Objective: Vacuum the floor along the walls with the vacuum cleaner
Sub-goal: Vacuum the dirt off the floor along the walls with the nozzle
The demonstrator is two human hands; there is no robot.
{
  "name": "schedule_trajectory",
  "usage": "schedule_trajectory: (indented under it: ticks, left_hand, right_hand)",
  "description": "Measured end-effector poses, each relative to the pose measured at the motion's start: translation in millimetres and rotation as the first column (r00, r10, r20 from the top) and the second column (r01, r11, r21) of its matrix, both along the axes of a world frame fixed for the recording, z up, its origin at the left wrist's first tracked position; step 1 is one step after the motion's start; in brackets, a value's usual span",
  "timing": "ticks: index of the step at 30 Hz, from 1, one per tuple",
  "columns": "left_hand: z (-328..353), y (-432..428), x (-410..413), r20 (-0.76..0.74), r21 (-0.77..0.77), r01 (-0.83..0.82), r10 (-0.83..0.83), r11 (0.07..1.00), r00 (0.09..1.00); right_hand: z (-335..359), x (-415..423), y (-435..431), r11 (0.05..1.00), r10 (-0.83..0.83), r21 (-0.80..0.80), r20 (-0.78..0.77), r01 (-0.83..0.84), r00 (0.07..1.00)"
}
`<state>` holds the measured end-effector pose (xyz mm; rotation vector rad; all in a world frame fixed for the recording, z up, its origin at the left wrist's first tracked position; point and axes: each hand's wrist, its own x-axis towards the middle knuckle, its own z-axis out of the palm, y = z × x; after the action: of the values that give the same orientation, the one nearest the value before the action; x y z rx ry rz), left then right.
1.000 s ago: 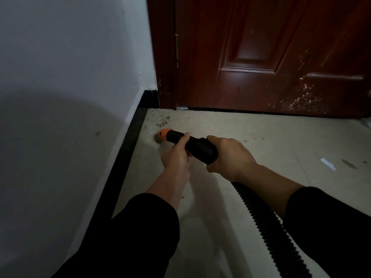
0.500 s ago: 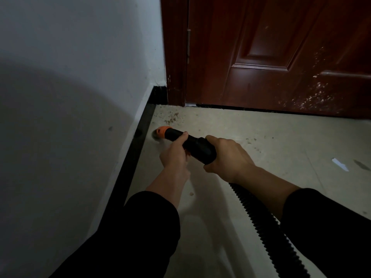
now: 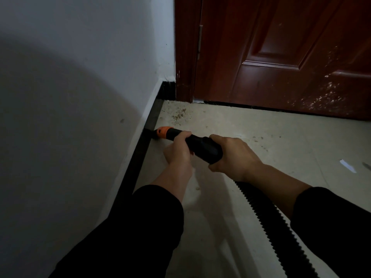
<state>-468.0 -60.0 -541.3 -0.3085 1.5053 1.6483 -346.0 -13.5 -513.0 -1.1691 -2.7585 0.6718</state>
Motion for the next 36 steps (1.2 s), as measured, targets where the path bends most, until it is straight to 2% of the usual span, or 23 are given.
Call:
schedule_trajectory:
  ticks: [20,36]
  left_hand:
    - [14.1,-17.6,16.5,-0.036,-0.026,-0.004,0.003,1.0,0.999]
    - [7.0,7.9,11.7,0.032,0.032,0.008,-0.009,0.999,0.999]
  right_hand:
    - [23.2,12.4,-6.8,0.994,0.111,-0.006,0.065,-0.111,0.992]
    - [9.7,8.8,4.3,0.997,-0.021,0.071,0.054,0.017,0.998]
